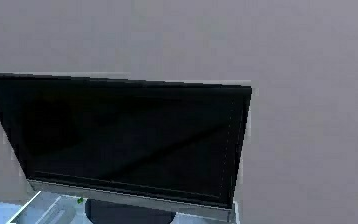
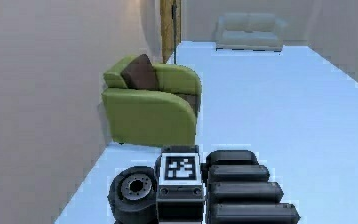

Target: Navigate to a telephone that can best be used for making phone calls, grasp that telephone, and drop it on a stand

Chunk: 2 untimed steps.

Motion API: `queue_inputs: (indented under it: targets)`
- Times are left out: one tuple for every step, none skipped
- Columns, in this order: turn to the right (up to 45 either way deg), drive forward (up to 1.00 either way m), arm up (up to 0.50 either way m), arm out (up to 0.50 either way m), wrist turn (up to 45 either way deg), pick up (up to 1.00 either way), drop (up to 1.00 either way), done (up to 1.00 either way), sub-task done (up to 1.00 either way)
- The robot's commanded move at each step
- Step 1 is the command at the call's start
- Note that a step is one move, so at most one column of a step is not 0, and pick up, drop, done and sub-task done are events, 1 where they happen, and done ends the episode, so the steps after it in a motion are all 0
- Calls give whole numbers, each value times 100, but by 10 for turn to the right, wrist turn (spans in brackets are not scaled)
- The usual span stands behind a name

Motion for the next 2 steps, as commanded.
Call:
queue_inputs:
  targets:
    - [0, 30, 0, 0, 0, 0, 0, 0, 0]
    - [-30, 0, 0, 0, 0, 0, 0, 0, 0]
